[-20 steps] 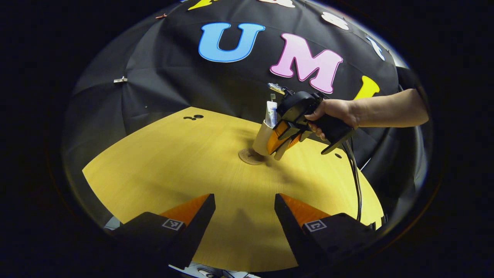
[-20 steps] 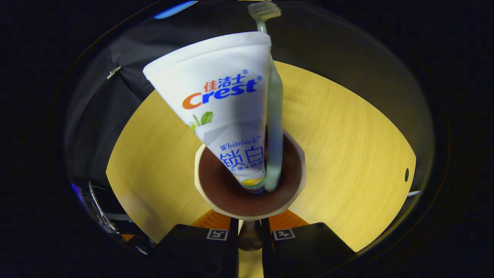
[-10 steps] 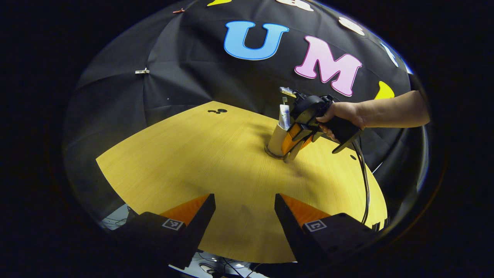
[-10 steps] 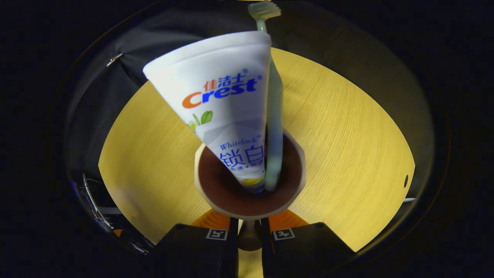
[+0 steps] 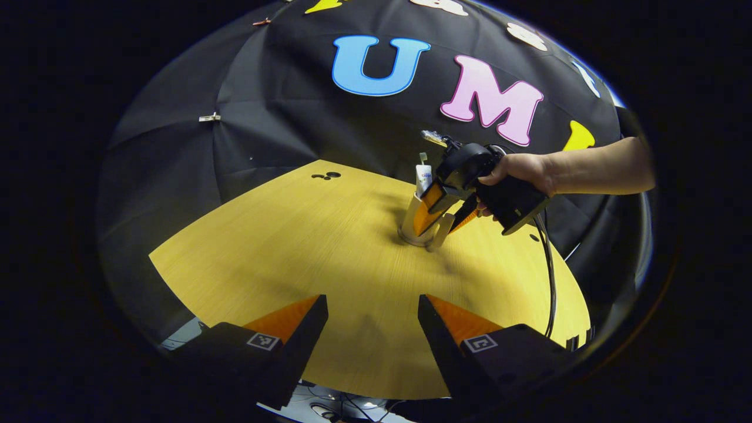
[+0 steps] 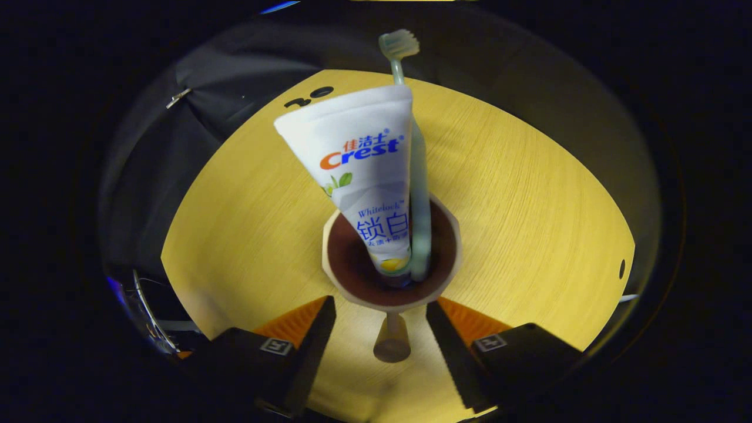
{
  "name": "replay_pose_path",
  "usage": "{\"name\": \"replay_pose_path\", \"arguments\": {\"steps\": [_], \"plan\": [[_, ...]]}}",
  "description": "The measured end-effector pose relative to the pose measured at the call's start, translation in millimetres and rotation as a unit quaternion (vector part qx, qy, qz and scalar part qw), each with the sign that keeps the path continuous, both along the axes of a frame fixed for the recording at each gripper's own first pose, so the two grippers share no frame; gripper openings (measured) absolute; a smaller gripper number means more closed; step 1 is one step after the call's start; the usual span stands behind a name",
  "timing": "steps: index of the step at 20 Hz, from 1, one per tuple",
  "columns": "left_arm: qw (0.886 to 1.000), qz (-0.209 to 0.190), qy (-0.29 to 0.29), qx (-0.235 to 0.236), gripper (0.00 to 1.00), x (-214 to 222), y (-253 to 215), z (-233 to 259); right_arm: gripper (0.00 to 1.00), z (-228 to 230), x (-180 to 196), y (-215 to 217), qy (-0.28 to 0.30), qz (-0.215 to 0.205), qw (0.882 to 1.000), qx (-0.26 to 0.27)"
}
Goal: Put the toothbrush and toothpaste on the desktop into the cup, then pick up the cup and place it on the coaster on the desktop.
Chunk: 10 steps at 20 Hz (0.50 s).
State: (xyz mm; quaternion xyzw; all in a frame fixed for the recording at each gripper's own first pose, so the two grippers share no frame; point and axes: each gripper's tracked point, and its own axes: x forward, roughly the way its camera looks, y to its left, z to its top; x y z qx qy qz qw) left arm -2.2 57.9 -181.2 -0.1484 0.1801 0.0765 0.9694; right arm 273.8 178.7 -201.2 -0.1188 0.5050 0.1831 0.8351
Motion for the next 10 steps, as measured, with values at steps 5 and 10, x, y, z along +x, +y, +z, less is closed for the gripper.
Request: {"name": "replay_pose_path", "arguments": {"steps": [5,10], "plan": [[1.000,-0.018,-0.012,0.012,0.98,-10,-8,23,0.99,58,-24,-10,-0.048,-0.022,0.997,0.050],[0.997,-0.064,-0.026,0.022,0.98,-21,-28,49,0.99,132,-56,-36,-0.139,-0.044,0.986,0.082]]}}
